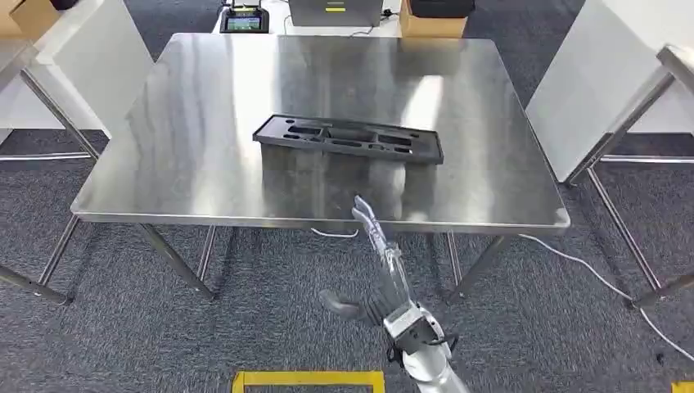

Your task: Take the parts from the cabinet and place them on the table.

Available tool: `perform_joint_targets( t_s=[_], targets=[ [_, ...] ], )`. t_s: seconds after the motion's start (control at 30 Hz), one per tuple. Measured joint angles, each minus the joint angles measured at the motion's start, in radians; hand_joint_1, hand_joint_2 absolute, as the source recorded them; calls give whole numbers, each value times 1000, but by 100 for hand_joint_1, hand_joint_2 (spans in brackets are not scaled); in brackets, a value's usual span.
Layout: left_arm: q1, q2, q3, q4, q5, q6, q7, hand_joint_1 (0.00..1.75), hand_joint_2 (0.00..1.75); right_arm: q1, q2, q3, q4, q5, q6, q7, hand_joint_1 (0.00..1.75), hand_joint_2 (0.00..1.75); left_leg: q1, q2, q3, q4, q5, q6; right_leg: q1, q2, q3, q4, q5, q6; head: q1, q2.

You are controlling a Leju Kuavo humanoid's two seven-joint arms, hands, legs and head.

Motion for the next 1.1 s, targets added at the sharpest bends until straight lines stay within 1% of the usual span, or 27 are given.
perform_joint_targets(
  t_s=[0.07, 0.1, 0.13, 0.17, 0.2, 0.23, 0.27, 0.3, 0.33, 0.4, 0.43, 0.5, 0.57, 0.6, 0.63, 0.67, 0.7, 0.73, 0.77, 0.8, 0.87, 0.9, 0.93, 0.97, 1.0, 1.07, 1.1],
  targets=[
    [2, 0, -1, 0, -1, 3, 9, 0, 0, -9, 0, 2, 19, 19, -2, 22, 0, 175, 2, -4, -3, -7, 21, -10, -5, 0, -11, 6, 14, -16, -2, 0],
    [3, 0, -1, 0, -2, 6, 15, 0, 0, -21, 3, 3, 39, 19, 2, 36, 0, 175, 10, -7, -14, 2, 6, -15, -20, -6, -20, 6, 28, -25, -3, 0],
    [4, 0, -1, 0, -5, 9, 20, 0, 0, -33, 11, 5, 74, 12, 15, 50, 0, 175, 11, -8, -27, 39, -63, -20, -18, -6, -34, 6, 42, -40, -3, 0],
    [5, 0, -1, 0, -6, 10, 23, 0, 0, -41, 15, 6, 99, 2, 23, 51, 0, 175, 12, -10, -42, 101, -131, -27, -17, -6, -47, 6, 53, -45, -5, 0],
    [4, 0, -1, 0, -9, 10, 23, 0, 0, -46, 19, 8, 124, -1, 26, 48, 0, 175, 13, -10, -60, 181, -191, -34, -17, -7, -60, 7, 65, -45, -5, 0],
    [4, 0, -2, 0, -10, 11, 26, 0, 0, -54, 21, 10, 155, -3, 35, 49, 0, 175, 15, -10, -74, 254, -225, -39, -16, -9, -66, 8, 75, -44, -5, 0],
    [4, 0, -2, 0, -11, 11, 29, 0, 0, -65, 24, 11, 196, -8, 50, 64, 0, 175, 18, -10, -76, 308, -229, -43, -15, -10, -82, 10, 87, -42, -5, 0],
    [4, 0, -2, 0, -12, 14, 31, 0, 0, -78, 27, 14, 241, -13, 65, 82, 0, 175, 20, -10, -58, 313, -207, -44, -15, -10, -96, 12, 97, -38, -5, 0],
    [5, 0, -2, 0, -12, 21, 32, 0, 0, -98, 32, 16, 310, -15, 71, 103, 0, 175, 22, -9, -13, 271, -172, -43, -15, -9, -109, 16, 104, -34, -5, 0],
    [3, 0, -2, 0, -17, 30, 31, 0, 0, -157, 49, 21, 492, 23, 12, 167, 0, 175, 26, -10, 121, 95, -137, -36, -16, -8, -126, 22, 117, -28, -5, 0],
    [-1, -1, -2, 0, -21, 37, 31, 0, 0, -187, 58, 24, 583, 54, -50, 239, 0, 175, 25, -12, 169, 13, -172, -32, -14, -7, -129, 25, 123, -19, -6, 0],
    [0, -3, -2, 0, -30, 52, 31, 0, 0, -228, 61, 26, 753, 98, -184, 441, 0, 175, 13, -15, 171, -2, -162, -18, -9, -14, -133, 22, 134, -3, -1, 0],
    [3, -2, -6, 0, -44, 57, 31, 0, 0, -242, 55, 18, 885, 83, -245, 635, 0, 175, 6, -16, 165, -2, -152, -2, -12, -19, -136, 17, 147, 11, 0, 0],
    [8, -3, -11, 0, -53, 58, 32, 0, 0, -237, 42, -1, 956, 65, -263, 698, 0, 175, 17, -11, 147, -22, -131, 15, -5, -19, -149, 28, 147, 19, -1, 0],
    [8, -3, -16, 0, -60, 56, 32, 0, 0, -230, 33, -13, 999, 56, -267, 733, 0, 175, 12, -12, 145, -24, -119, 21, -11, -14, -170, 51, 110, 14, -3, 0],
    [8, -2, -19, 0, -68, 55, 32, 0, 0, -219, 25, -24, 1037, 47, -269, 777, 0, 0, 12, -10, 129, -23, -107, 33, -10, -11, -192, 103, 54, 2, 3, 0],
    [9, 0, -22, 0, -77, 53, 36, 0, 0, -204, 14, -36, 1076, 45, -271, 832, 0, 0, 10, -9, 111, -23, -95, 34, -10, -8, -218, 184, -8, -6, 3, 0],
    [9, 1, -27, 0, -86, 53, 41, 0, 0, -190, 5, -43, 1107, 55, -272, 875, 0, 0, 7, -9, 95, -22, -84, 36, -11, -7, -238, 260, -49, -6, 3, 0],
    [9, 2, -32, 0, -93, 53, 49, 0, 0, -172, -3, -44, 1141, 72, -272, 925, 0, 0, 5, -8, 79, -21, -72, 37, -11, -6, -247, 325, -67, 1, 3, 0],
    [10, 2, -37, 0, -98, 53, 57, 0, 0, -153, -10, -44, 1166, 87, -272, 990, 0, 0, 3, -8, 64, -20, -62, 36, -11, -6, -235, 342, -57, 12, 3, 0],
    [11, 3, -43, 0, -102, 53, 66, 0, 0, -118, -19, -46, 1198, 87, -271, 1024, 0, 0, 2, -8, 38, -19, -43, 32, -10, -6, -156, 261, 0, 32, 3, 0],
    [11, 3, -43, 0, -102, 53, 67, 0, 0, -106, -22, -49, 1211, 83, -271, 1025, 0, 0, 2, -8, 27, -17, -34, 28, -10, -6, -94, 179, 20, 34, 3, 0],
    [9, 3, -44, 0, -101, 53, 67, 0, 0, -99, -23, -51, 1220, 82, -271, 1025, 0, 0, 2, -8, 21, -14, -24, 24, -9, -7, -21, 77, 12, 25, 3, 0],
    [10, 3, -45, 0, -101, 53, 67, 0, 0, -94, -24, -52, 1227, 82, -269, 1025, 0, 0, -5, -6, 13, -9, -17, 17, 2, -6, 55, -29, -5, 17, 5, 0],
    [11, 3, -45, 0, -100, 55, 67, 0, 0, -92, -25, -52, 1235, 85, -264, 1025, 0, 0, -8, -2, 16, -10, -6, 12, 3, -3, 33, -25, -5, 10, -4, 1],
    [11, 5, -46, 0, -106, 65, 70, 0, 0, -84, -24, -52, 1250, 93, -260, 1025, 0, 0, -8, 0, 13, -8, 9, 13, -1, -2, 28, -17, 4, 6, -4, 1],
    [14, 6, -46, 0, -113, 69, 72, 0, 0, -78, -24, -52, 1256, 93, -260, 1025, 0, 0, -4, 0, 9, -3, 13, 7, -20, -5, 20, -18, 12, -5, -6, 0]
  ],
)
